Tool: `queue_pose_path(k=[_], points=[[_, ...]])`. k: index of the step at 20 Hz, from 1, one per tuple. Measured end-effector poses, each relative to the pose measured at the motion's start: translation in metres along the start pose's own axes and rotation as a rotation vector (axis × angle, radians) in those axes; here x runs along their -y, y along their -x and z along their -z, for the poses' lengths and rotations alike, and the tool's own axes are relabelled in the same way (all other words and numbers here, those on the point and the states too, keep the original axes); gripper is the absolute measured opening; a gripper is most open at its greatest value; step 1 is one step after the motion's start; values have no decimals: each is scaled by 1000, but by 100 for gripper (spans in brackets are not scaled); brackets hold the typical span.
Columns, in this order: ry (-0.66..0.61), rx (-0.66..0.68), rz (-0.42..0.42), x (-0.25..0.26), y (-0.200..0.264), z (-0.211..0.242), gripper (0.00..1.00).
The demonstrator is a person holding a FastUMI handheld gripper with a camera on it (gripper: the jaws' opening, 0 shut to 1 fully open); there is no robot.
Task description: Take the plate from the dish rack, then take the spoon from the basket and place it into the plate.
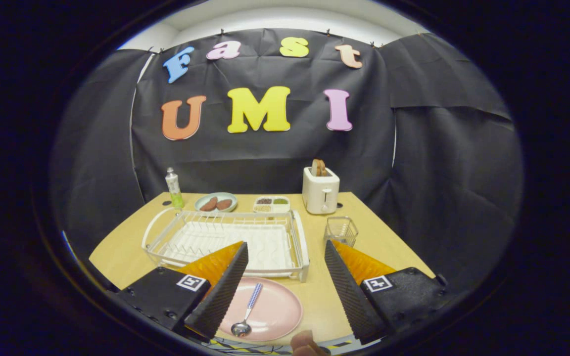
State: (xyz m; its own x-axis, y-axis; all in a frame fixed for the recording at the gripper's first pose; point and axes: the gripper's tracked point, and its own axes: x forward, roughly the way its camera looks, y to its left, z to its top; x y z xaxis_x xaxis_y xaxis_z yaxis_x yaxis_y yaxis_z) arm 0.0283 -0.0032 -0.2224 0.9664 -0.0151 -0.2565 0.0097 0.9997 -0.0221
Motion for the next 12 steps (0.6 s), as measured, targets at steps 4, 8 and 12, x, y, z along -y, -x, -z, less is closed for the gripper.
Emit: queue_pose_path(k=[4,8,12], points=[[29,91,-8,8,18,-74,100],[73,136,-19,14,38,-132,100],[65,164,-17,20,61,-175,100]])
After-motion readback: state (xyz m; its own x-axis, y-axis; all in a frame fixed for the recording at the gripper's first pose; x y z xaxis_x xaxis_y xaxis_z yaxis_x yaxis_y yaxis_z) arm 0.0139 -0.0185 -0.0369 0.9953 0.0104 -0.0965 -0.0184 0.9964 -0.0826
